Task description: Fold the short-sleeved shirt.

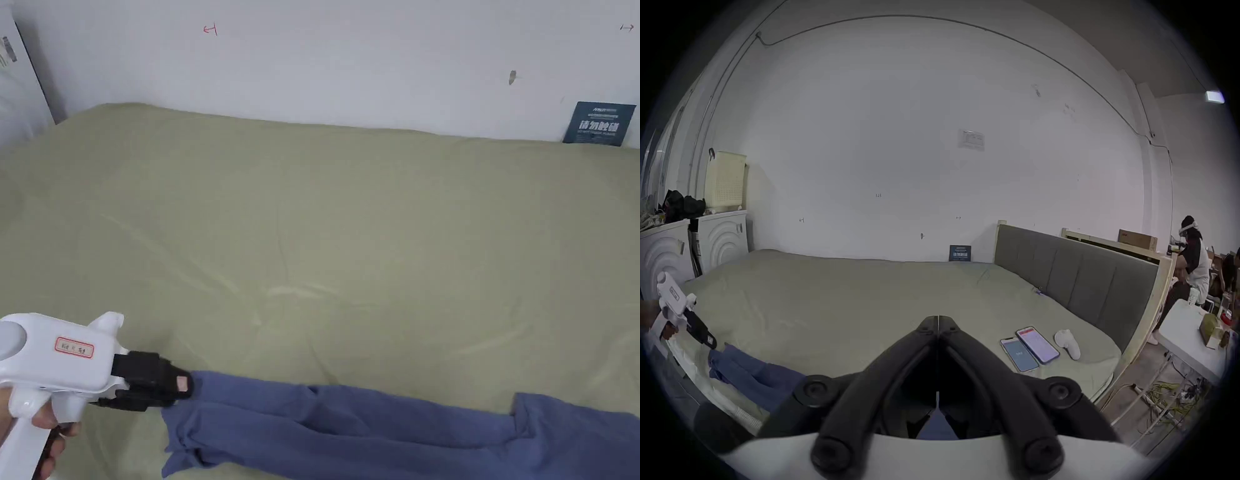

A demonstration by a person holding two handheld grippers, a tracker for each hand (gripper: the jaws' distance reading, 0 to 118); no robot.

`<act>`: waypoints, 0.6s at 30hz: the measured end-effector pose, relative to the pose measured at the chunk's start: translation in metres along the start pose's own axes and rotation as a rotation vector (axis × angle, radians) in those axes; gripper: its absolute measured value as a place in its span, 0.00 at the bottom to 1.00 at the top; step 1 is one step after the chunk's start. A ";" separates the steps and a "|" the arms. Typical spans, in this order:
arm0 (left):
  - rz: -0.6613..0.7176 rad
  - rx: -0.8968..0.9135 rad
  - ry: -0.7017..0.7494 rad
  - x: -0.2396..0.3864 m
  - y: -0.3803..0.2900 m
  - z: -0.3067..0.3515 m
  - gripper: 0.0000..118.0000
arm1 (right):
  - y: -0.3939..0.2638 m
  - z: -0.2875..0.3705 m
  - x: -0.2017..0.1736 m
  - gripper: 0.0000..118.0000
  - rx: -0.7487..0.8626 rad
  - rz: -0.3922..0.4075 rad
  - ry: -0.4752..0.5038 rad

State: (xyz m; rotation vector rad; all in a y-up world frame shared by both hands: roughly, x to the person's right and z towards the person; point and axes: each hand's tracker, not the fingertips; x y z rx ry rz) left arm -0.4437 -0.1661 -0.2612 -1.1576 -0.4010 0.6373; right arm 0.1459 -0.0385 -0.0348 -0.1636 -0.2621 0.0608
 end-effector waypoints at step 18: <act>0.105 -0.078 -0.048 -0.005 -0.012 -0.050 0.05 | -0.018 -0.007 -0.010 0.00 -0.102 -0.029 0.061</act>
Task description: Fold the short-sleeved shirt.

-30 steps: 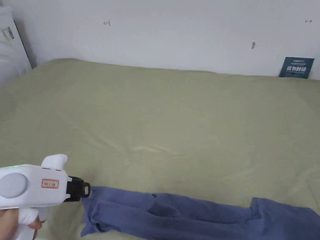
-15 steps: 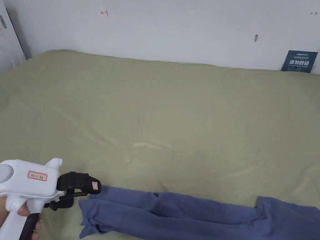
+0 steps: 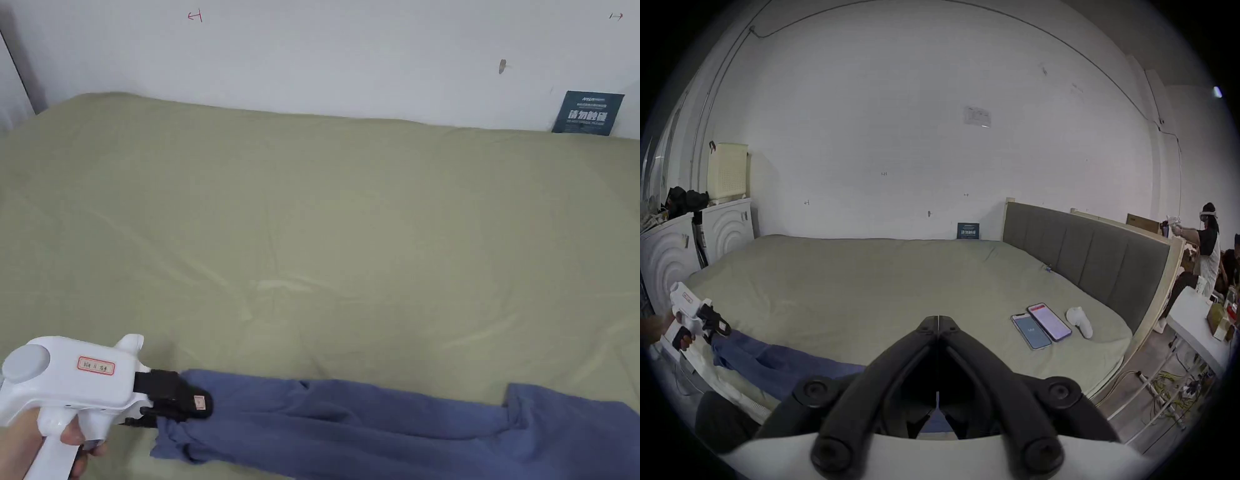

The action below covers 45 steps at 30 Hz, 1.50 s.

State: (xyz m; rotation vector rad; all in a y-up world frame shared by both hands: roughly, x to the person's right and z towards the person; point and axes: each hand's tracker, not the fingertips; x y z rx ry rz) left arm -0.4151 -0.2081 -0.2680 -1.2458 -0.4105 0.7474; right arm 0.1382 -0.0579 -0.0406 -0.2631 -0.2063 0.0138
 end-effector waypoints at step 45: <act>-0.435 -0.032 0.332 0.212 -0.076 -0.067 0.06 | -0.010 0.014 0.012 0.00 -0.005 -0.061 0.129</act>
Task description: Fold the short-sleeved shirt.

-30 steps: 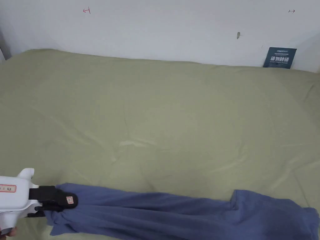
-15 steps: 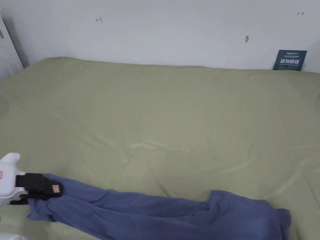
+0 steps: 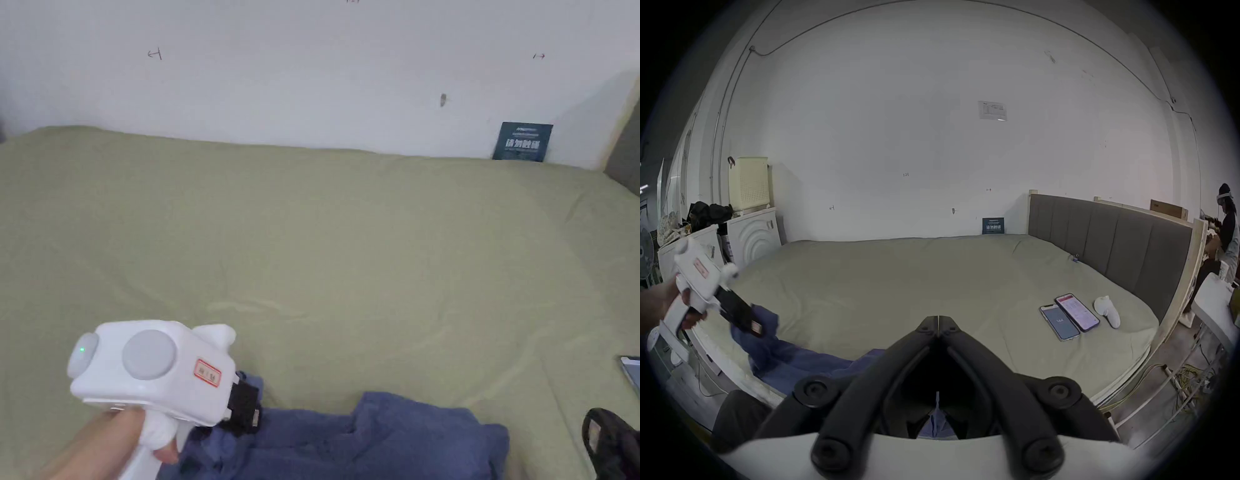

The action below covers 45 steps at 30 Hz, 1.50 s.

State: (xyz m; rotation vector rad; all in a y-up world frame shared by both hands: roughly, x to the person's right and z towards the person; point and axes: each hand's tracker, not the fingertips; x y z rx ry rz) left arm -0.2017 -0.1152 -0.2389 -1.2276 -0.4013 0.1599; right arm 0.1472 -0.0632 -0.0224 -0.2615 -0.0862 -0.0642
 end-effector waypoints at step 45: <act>0.148 0.100 -0.377 -0.058 -0.031 -0.021 0.00 | -0.008 -0.017 -0.006 0.00 -0.095 -0.049 0.027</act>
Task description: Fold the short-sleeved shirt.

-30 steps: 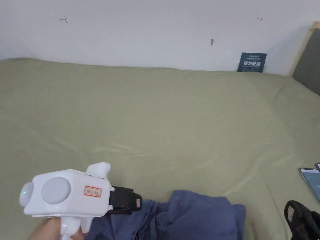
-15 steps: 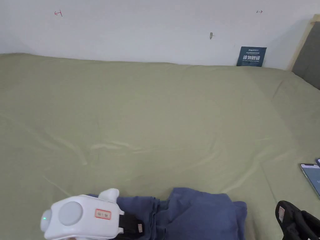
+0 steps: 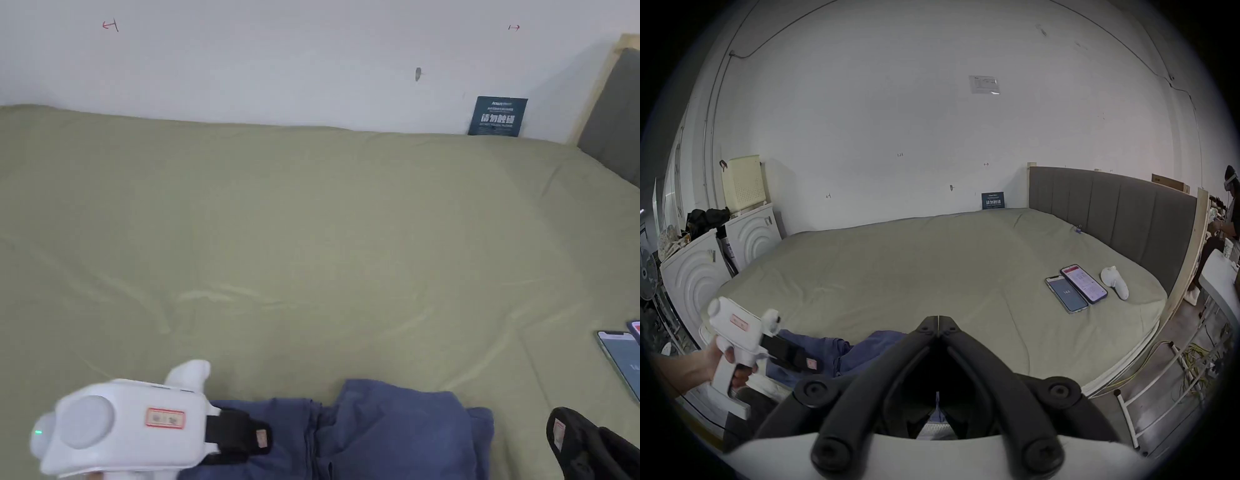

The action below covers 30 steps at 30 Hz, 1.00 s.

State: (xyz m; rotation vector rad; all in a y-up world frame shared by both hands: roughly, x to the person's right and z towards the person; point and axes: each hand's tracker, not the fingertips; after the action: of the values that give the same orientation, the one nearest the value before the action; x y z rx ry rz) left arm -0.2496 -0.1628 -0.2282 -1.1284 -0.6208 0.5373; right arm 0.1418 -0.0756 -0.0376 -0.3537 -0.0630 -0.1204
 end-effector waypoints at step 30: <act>0.289 -0.014 -0.176 -0.106 0.020 0.016 0.09 | 0.004 -0.009 -0.028 0.00 -0.031 0.076 0.048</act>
State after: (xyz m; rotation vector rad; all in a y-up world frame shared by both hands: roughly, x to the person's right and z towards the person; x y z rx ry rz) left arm -0.3374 -0.2172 -0.2614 -1.2005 -0.6167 0.8890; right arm 0.1149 -0.0721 -0.0500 -0.3840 0.0000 -0.0543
